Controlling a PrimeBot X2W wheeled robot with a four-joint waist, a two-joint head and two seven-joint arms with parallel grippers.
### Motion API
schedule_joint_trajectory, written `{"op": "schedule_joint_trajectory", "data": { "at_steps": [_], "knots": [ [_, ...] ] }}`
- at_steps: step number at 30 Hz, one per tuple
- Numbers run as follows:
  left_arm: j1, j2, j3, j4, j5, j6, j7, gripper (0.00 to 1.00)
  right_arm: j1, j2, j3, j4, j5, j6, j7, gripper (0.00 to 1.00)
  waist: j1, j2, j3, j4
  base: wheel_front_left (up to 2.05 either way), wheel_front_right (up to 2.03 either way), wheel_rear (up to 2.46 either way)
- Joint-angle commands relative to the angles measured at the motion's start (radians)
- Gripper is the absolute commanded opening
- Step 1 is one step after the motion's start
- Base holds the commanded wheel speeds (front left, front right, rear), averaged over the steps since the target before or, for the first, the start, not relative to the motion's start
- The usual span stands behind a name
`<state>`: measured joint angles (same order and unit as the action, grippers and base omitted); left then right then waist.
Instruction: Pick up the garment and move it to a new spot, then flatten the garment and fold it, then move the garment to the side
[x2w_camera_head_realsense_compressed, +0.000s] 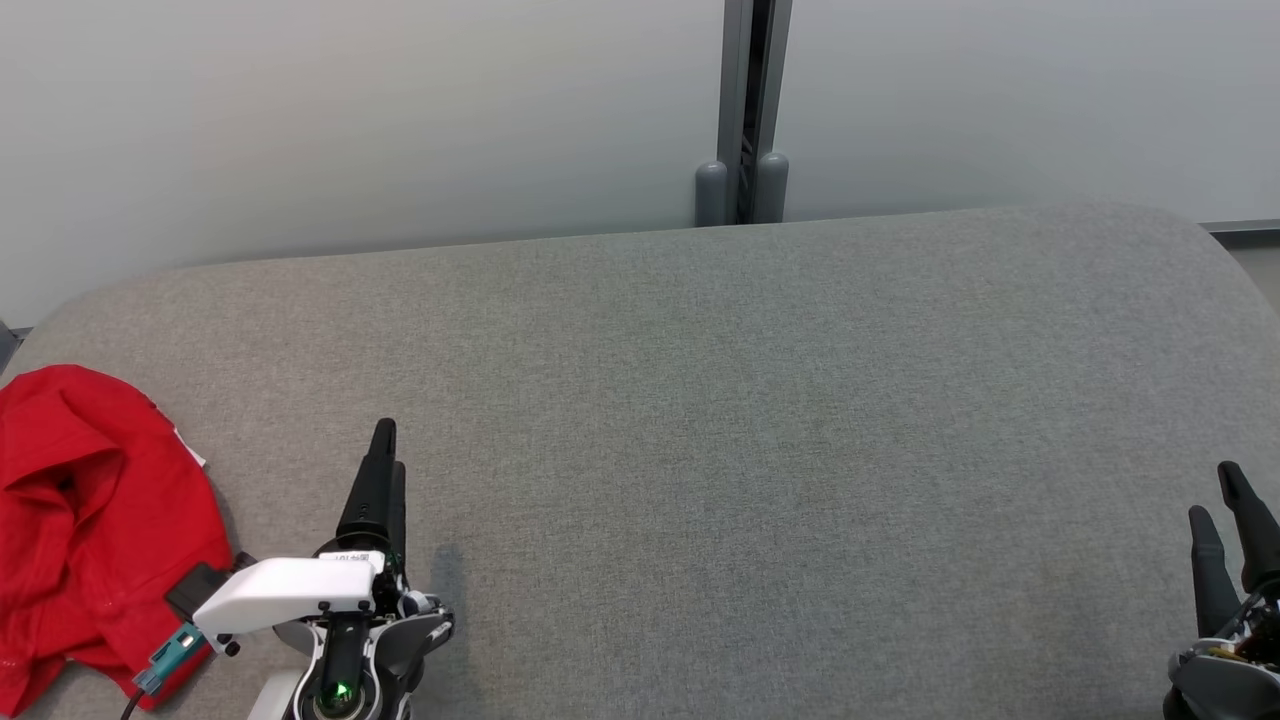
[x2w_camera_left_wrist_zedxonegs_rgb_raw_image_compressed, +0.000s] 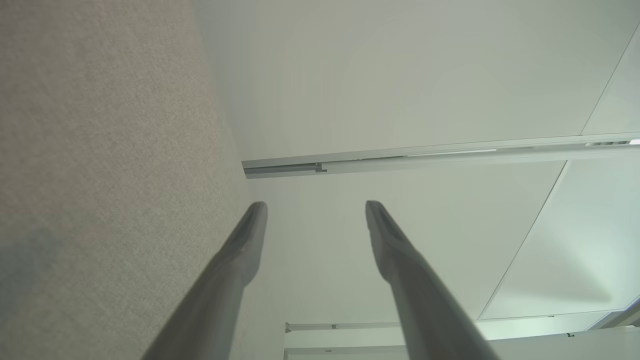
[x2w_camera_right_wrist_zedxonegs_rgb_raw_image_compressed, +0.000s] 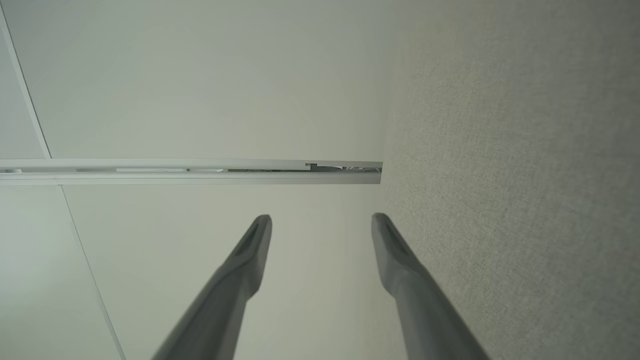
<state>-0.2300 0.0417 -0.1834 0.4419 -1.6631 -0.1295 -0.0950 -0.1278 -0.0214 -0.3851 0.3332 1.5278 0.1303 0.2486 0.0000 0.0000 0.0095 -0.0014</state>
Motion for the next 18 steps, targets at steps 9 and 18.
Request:
{"op": "schedule_joint_trajectory", "data": {
  "at_steps": [9, 18],
  "knots": [
    [0.0, 0.003, 0.043, -0.065, 0.066, 0.0, -0.026, 1.0, -0.038, -0.042, 0.068, -0.044, -0.112, 0.0, -0.079, 1.0, 0.0, 0.0, 0.002, 0.006, 0.0, 0.0, 0.0],
    [0.01, 0.004, 0.092, -0.089, 0.142, 0.0, -0.042, 1.0, -0.068, -0.059, 0.118, -0.059, -0.259, 0.0, -0.131, 1.0, 0.0, 0.0, 0.004, 0.014, 0.0, 0.0, 0.0]
  ]
}}
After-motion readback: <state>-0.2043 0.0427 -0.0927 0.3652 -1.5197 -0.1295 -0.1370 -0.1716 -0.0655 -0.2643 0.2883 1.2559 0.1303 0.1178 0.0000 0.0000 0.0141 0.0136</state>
